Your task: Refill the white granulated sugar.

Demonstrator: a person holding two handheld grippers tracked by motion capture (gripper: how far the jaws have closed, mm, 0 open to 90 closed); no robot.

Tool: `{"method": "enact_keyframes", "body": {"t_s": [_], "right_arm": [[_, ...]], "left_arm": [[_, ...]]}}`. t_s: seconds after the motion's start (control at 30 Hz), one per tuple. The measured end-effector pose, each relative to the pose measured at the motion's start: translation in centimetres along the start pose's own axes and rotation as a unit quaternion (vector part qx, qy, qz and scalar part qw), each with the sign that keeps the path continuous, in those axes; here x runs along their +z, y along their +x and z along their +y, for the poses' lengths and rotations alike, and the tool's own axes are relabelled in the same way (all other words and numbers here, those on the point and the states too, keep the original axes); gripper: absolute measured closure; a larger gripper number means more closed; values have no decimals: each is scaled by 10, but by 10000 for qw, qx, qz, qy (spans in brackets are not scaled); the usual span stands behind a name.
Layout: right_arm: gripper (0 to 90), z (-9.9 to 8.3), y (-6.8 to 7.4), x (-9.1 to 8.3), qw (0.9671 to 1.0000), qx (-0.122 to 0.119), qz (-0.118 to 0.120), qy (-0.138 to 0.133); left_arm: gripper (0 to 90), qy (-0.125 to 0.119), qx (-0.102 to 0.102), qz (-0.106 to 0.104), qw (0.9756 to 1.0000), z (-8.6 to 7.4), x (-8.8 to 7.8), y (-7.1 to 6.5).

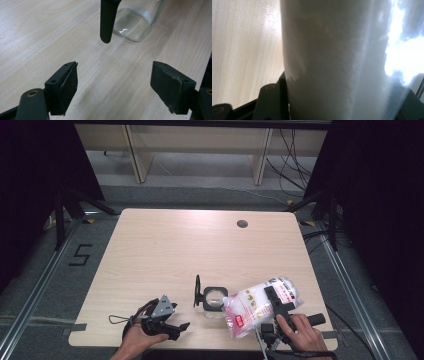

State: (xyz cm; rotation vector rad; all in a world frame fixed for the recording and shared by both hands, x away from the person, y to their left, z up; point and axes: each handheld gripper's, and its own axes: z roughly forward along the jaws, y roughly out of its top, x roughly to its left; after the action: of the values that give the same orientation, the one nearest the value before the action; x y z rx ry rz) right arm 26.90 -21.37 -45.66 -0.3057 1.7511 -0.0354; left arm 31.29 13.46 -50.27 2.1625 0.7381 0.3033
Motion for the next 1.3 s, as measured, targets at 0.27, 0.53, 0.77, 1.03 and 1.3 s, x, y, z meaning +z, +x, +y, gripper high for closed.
{"method": "enact_keyframes", "body": {"t_s": [0.27, 0.53, 0.77, 1.03, 1.3], "right_arm": [[417, 1, -1, 2, 9999, -140, 11, -54], [417, 0, -3, 2, 9998, -160, -14, -84], [417, 2, -5, 0, 9998, -210, -21, -1], [417, 4, -8, 1, 9991, -421, -31, -11], [418, 4, -6, 1, 9996, -282, 6, 37]], "left_arm": [[215, -2, 117, -9, 9999, 0, 0, 3], [215, -8, -18, 10, 10000, 0, 0, 1], [215, 32, 161, 24, 9999, 0, 0, 2], [216, 7, -1, 24, 10000, 0, 0, 0], [216, 9, 112, 32, 9999, 0, 0, 1]]}}
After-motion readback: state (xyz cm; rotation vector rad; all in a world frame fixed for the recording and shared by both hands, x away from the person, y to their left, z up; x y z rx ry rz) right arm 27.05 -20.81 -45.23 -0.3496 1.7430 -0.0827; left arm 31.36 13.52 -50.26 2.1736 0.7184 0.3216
